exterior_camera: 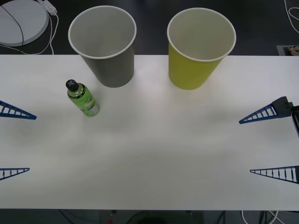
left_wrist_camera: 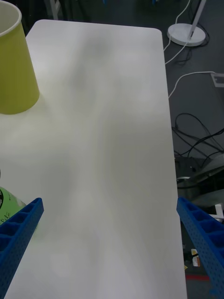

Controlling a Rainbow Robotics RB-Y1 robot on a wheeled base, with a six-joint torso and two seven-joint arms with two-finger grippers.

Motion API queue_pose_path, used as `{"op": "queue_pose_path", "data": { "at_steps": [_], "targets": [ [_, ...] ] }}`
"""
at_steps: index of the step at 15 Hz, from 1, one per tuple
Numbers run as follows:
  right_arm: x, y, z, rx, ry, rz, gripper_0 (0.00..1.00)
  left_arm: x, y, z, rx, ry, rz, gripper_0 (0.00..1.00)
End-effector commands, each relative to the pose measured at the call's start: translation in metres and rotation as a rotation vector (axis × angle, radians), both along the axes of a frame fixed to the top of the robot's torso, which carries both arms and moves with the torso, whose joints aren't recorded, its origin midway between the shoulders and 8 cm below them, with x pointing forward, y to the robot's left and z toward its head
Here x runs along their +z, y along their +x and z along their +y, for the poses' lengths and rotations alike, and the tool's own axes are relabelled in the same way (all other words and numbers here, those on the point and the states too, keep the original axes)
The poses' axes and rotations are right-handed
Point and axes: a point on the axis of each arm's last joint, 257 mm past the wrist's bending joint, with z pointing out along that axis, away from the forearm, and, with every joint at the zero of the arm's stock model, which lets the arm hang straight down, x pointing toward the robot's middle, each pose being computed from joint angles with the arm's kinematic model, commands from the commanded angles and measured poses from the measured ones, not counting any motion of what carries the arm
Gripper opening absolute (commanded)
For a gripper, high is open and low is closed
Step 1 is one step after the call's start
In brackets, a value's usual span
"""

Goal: Put the can into the green bin and the plastic bottle into the gray bin

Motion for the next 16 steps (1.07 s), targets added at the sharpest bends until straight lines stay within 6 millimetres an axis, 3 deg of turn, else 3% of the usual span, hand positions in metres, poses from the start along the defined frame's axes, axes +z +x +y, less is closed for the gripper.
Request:
{"op": "queue_pose_path", "data": {
  "at_steps": [1,4,5,8,16],
  "targets": [
    [0.000,0.000,0.000,0.000,0.000,0.000,1.00,0.000,0.000,0.000,0.000,0.000,0.000,1.00],
    [0.000,0.000,0.000,0.000,0.000,0.000,1.00,0.000,0.000,0.000,0.000,0.000,0.000,1.00],
    [0.000,0.000,0.000,0.000,0.000,0.000,1.00,-0.016,-0.008,-0.001,0.009,-0.017,0.058,1.00],
    [0.000,0.000,0.000,0.000,0.000,0.000,1.00,-0.019,-0.008,-0.005,0.015,-0.041,0.072,1.00],
    [0.000,0.000,0.000,0.000,0.000,0.000,1.00,-0.040,0.032,0.025,0.188,-0.096,0.057,1.00]
  ]
}}
